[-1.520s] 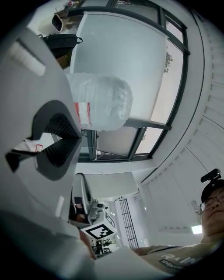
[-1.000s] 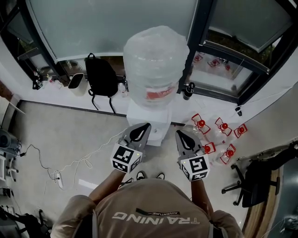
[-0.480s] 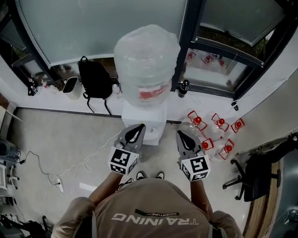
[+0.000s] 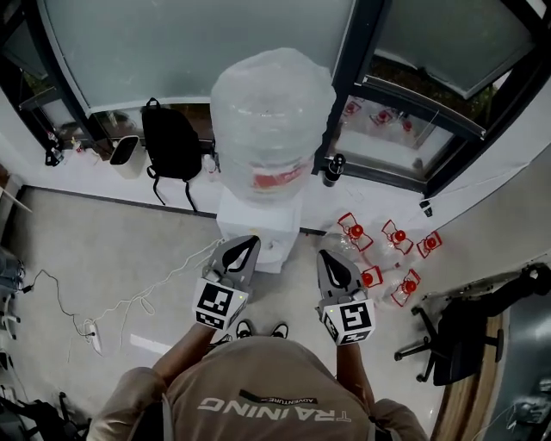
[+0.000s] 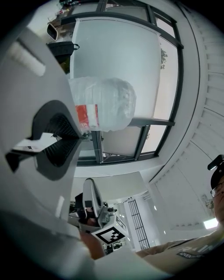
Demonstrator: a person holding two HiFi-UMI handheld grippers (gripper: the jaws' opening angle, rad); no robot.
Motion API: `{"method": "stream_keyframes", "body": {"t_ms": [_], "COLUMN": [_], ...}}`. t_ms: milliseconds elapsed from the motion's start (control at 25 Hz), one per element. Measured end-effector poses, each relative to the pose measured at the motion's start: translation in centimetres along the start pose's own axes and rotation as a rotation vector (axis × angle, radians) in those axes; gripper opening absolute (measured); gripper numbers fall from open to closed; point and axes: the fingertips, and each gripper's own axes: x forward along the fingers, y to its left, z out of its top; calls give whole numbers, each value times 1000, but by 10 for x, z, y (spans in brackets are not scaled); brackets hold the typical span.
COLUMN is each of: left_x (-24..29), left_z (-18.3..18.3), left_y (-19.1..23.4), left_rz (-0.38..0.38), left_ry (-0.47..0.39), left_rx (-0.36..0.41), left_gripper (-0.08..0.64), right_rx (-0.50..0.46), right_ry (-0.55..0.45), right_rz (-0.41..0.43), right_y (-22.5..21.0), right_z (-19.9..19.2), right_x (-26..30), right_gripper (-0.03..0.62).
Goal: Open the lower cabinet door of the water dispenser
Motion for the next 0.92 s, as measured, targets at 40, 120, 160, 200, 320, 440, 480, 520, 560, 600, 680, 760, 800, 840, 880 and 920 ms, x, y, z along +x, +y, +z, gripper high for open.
{"method": "stream_keyframes", "body": {"t_ms": [40, 120, 160, 200, 320, 440, 480, 520, 560, 600, 680, 760, 800, 840, 880, 920], "left_x": [-1, -2, -3, -4, -7, -10, -12, -13, -14, -14, -14, -17, -18, -20, -20, -21], "left_z": [-5, -8, -7, -4, 2, -1, -4, -5, -5, -4, 0, -1, -3, -6, -9, -12], "left_y": [1, 2, 3, 5, 9, 3, 2, 2, 3, 4, 7, 8, 8, 7, 7, 7], "left_rz": [-1, 3, 7, 12, 19, 14, 12, 10, 9, 10, 13, 17, 17, 16, 15, 13], "left_ry": [15, 25, 20, 12, -9, -10, -3, 3, 3, -1, -15, -22, -21, -17, -11, -4], "left_rx": [1, -5, -8, -8, 0, -14, -15, -13, -12, -12, -17, -28, -33, -38, -41, -45], "left_gripper": [2, 2, 2, 2, 2, 2, 2, 2, 2, 2, 2, 2, 2, 2, 2, 2], "right_rx": [19, 45, 44, 36, 12, 1, 7, 17, 24, 23, -2, -33, -43, -47, -47, -46], "right_ry": [4, 11, 11, 9, -2, -1, 1, 2, 3, 4, 11, 27, 36, 44, 50, 55], "right_rz": [0, 4, 5, 6, 8, 6, 5, 6, 9, 10, 10, 8, 7, 7, 6, 6], "right_y": [2, 3, 4, 4, 6, 5, 6, 8, 10, 11, 14, 16, 17, 17, 18, 18], "right_z": [-5, -9, -7, -5, 2, 1, -1, -3, -3, -2, -2, -6, -9, -12, -15, -17], "right_x": [1, 0, -1, -1, 0, -3, -4, -4, -4, -5, -6, -5, -5, -4, -4, -3], "right_gripper": [9, 9, 9, 9, 9, 9, 9, 9, 9, 9, 9, 9, 9, 9, 9, 9]}}
